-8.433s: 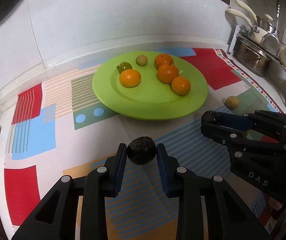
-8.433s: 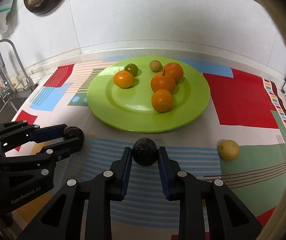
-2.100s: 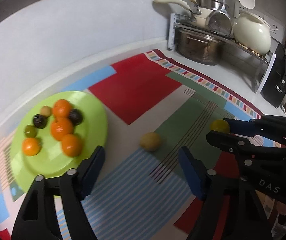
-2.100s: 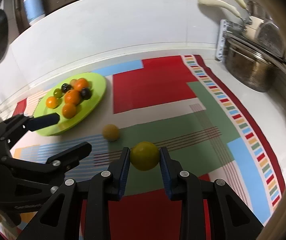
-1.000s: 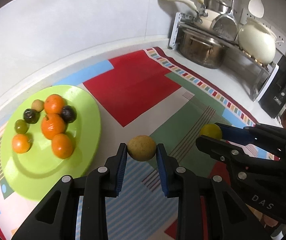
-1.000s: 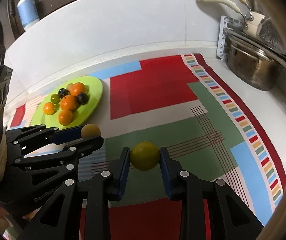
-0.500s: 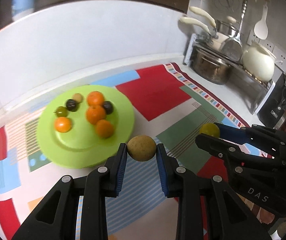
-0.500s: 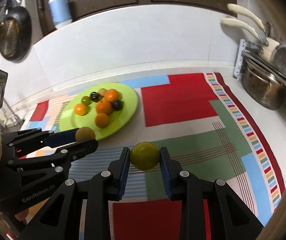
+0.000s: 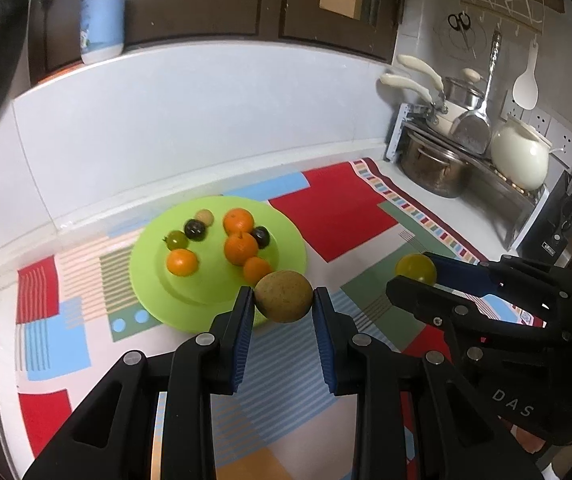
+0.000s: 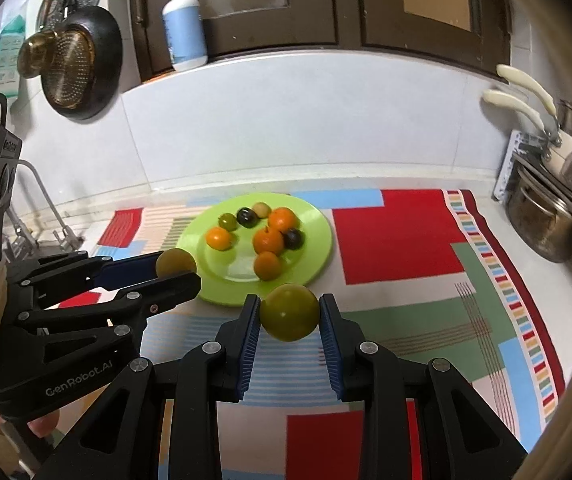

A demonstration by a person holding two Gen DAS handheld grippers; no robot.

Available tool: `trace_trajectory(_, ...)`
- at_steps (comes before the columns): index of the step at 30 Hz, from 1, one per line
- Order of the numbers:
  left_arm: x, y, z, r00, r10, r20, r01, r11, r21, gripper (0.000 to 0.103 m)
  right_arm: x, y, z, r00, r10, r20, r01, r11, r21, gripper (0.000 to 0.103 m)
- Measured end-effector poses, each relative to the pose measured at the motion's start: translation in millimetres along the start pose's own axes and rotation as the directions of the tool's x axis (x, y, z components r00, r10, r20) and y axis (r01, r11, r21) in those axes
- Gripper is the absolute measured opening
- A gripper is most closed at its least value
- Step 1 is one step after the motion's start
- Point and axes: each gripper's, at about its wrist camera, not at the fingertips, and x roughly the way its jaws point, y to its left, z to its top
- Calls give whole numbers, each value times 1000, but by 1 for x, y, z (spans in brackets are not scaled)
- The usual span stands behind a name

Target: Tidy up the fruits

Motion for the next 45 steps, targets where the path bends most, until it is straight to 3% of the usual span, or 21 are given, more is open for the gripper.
trace_trajectory(9, -6, 22, 12, 999, 32, 31, -33, 999, 18, 30, 6, 18, 19, 999, 19, 32, -18, 1000, -17, 31)
trace_trajectory(17, 18, 47, 20, 999, 35, 10, -35, 999, 23, 30, 30, 27, 35, 999, 36, 35, -35, 999, -31, 31)
trace_trajectory(33, 92, 95, 3, 994, 8, -113, -8, 1000, 3, 30, 127, 34, 34, 989, 98, -109, -102, 994, -34, 31)
trace_trajectory(45, 104, 107, 2, 993, 10, -115, -12, 1000, -21, 35, 160, 32, 36, 984, 103, -142, -111, 993, -47, 34)
